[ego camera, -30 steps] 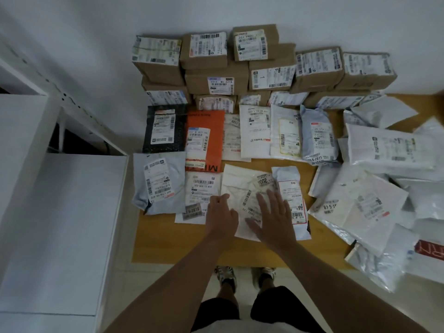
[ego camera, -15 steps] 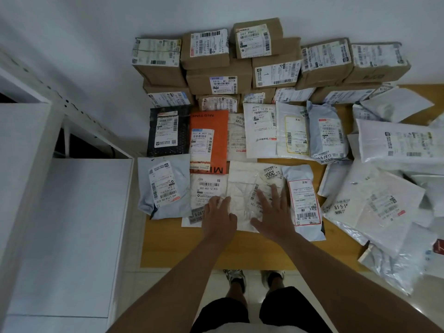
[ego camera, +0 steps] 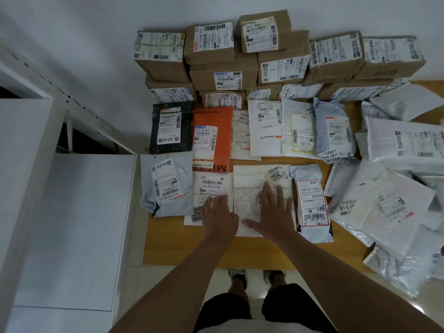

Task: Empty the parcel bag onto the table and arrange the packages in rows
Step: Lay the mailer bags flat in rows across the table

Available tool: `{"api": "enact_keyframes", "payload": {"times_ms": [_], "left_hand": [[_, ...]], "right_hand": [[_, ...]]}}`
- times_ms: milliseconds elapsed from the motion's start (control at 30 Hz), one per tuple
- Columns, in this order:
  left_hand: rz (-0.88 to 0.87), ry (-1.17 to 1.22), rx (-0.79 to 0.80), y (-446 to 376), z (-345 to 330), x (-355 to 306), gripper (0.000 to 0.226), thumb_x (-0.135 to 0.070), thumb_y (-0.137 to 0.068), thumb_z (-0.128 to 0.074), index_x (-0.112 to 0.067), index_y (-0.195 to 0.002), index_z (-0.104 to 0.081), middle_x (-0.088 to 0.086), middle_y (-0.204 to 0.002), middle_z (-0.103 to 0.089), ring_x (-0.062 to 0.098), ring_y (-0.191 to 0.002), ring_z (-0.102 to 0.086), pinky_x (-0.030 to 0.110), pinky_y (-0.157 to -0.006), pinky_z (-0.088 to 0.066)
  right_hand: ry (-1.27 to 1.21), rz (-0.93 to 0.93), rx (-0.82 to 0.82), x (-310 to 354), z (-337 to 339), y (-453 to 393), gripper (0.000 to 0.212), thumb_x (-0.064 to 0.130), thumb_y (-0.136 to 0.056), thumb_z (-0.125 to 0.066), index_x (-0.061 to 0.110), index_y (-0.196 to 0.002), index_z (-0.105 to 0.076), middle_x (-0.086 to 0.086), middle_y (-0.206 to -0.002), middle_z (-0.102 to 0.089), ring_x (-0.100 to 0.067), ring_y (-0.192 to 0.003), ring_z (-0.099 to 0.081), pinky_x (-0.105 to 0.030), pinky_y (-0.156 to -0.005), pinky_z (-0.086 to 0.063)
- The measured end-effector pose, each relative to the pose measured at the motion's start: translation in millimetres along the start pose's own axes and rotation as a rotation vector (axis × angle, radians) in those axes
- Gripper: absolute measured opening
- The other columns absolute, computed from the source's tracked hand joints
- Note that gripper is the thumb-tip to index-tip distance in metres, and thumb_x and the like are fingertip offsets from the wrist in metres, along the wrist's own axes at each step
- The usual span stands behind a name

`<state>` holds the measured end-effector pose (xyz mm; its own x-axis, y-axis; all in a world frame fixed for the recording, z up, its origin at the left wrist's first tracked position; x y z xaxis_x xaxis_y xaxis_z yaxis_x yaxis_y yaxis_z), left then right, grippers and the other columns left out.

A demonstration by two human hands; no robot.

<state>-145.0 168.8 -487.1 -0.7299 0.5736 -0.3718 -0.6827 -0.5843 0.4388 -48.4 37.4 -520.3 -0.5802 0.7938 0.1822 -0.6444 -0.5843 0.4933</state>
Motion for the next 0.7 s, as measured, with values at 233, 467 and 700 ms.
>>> {"api": "enact_keyframes", "payload": {"times_ms": [233,467,700], "left_hand": [[0.039,-0.023,0.062,-7,-1,-1,0.073,-0.038,-0.086,-0.064,-0.015,-0.144,-0.027,0.008,-0.149,-0.020,0.029,-0.137,-0.020,0.037,-0.103,-0.040],[0.072,-0.050,0.056,-11,4,-4,0.073,-0.038,-0.085,-0.069,-0.015,-0.142,-0.029,0.009,-0.143,-0.024,0.029,-0.129,-0.028,0.035,-0.100,-0.043],[0.088,-0.038,0.059,-15,5,-1,0.068,-0.037,-0.086,-0.069,-0.015,-0.139,-0.032,0.010,-0.141,-0.027,0.030,-0.128,-0.029,0.037,-0.098,-0.044]], "right_hand": [[0.184,0.103,0.002,12,11,-8,0.107,0.085,-0.053,-0.065,0.039,-0.146,-0.038,-0.021,-0.154,-0.033,-0.054,-0.142,-0.018,-0.077,-0.101,-0.018],[0.252,0.300,-0.046,27,12,-26,0.119,0.086,-0.037,-0.070,0.013,-0.130,-0.056,-0.009,-0.150,-0.046,-0.042,-0.135,-0.043,-0.073,-0.094,-0.039],[0.265,0.246,0.049,30,21,-35,0.140,0.088,-0.054,-0.062,0.025,-0.154,0.014,0.003,-0.165,-0.007,-0.036,-0.150,-0.007,-0.067,-0.112,-0.013]]}}
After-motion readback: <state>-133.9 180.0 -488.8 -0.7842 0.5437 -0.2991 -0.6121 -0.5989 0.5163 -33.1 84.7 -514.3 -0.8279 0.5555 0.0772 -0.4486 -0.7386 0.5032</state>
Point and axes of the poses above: each hand's wrist, its own y-axis away from the middle knuckle, its own z-axis out of the back of the hand, x = y × z, the point moved 8 cm from there along -y, towards the middle knuckle
